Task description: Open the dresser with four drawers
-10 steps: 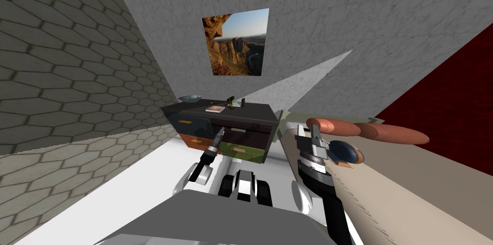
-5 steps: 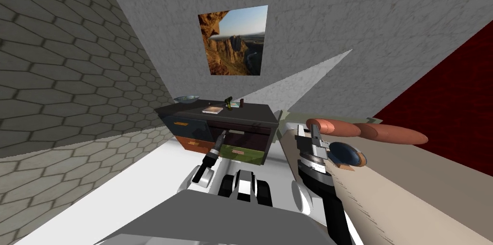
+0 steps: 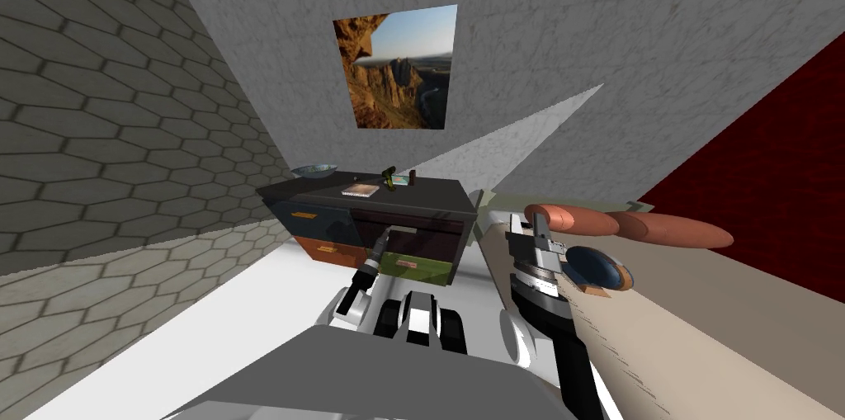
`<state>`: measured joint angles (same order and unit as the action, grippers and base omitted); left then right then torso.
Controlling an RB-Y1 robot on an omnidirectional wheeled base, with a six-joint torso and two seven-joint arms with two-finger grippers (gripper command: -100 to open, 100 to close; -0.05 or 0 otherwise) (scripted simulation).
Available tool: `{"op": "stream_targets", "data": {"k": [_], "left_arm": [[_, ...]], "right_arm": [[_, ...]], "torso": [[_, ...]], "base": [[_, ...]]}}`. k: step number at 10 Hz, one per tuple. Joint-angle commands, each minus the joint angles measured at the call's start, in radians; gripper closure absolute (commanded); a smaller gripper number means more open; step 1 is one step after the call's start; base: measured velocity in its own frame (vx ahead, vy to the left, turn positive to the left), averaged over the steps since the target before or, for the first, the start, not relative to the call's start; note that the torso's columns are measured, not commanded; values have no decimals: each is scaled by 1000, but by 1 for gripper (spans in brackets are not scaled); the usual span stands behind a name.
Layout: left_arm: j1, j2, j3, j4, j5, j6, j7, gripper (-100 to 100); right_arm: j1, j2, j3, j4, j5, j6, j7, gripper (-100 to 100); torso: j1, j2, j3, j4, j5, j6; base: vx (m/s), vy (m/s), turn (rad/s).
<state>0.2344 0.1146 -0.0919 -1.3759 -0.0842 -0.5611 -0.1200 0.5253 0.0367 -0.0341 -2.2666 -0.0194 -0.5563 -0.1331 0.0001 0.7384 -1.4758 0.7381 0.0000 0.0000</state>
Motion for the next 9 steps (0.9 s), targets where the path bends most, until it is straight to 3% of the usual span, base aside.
{"op": "stream_targets", "data": {"k": [1, 4, 6, 7, 8, 9], "left_arm": [[-14, -37, -1, 51, -2, -9, -3, -100], [-24, -103, -2, 95, -4, -14, -4, -100], [-36, -97, -1, 65, -5, 24, -7, -100], [-31, -95, -1, 75, -4, 6, -6, -100], [-33, -95, -1, 74, -4, 10, -5, 100], [-25, -94, -6, 60, -6, 15, -4, 100]], "right_arm": [[0, 0, 0, 0, 0, 0, 0, 0], [0, 0, 0, 0, 0, 0, 0, 0], [0, 0, 0, 0, 0, 0, 0, 0], [0, 0, 0, 0, 0, 0, 0, 0], [0, 0, 0, 0, 0, 0, 0, 0], [0, 0, 0, 0, 0, 0, 0, 0]], "torso": [[0, 0, 0, 0, 0, 0], [0, 0, 0, 0, 0, 0], [0, 0, 0, 0, 0, 0], [0, -2, -1, 0, 0, 0], [0, -1, -1, 0, 0, 0], [0, 1, 1, 0, 0, 0]], "base": [[35, -8, -14], [25, -7, -15], [34, -7, -5], [38, -7, -2], [6, -1, 1], [-99, -3, 25]]}}
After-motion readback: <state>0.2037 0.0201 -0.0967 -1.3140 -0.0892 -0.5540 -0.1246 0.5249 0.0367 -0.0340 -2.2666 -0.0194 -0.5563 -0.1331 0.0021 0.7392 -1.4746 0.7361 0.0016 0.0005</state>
